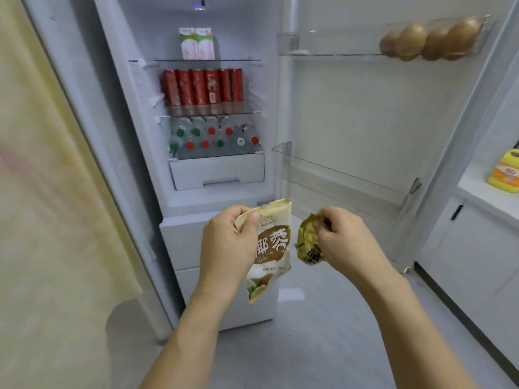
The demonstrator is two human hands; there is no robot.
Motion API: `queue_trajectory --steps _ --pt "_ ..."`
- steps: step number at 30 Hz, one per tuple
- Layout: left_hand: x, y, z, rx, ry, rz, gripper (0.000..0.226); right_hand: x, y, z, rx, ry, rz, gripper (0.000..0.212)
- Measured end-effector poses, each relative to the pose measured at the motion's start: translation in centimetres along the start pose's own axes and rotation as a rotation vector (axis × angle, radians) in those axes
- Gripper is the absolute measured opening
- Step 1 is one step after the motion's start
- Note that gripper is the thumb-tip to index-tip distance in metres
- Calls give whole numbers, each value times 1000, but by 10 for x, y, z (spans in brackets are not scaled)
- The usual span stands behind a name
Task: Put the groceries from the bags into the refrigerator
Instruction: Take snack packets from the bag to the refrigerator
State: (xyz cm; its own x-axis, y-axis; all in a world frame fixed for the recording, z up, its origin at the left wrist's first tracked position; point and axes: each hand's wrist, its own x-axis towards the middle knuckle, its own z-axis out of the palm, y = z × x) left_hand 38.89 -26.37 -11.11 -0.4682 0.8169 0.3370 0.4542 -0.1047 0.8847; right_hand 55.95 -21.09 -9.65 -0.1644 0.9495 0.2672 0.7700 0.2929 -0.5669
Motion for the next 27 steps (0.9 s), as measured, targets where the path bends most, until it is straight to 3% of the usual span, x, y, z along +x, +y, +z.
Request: queue_trajectory --steps 12,27 --pt "-22 -20 -69 135 295 -152 18 13 -60 61 139 -217 -282 19" --pt "-7 -14 -89 123 367 -128 16 30 -93 54 128 -221 -343 17"
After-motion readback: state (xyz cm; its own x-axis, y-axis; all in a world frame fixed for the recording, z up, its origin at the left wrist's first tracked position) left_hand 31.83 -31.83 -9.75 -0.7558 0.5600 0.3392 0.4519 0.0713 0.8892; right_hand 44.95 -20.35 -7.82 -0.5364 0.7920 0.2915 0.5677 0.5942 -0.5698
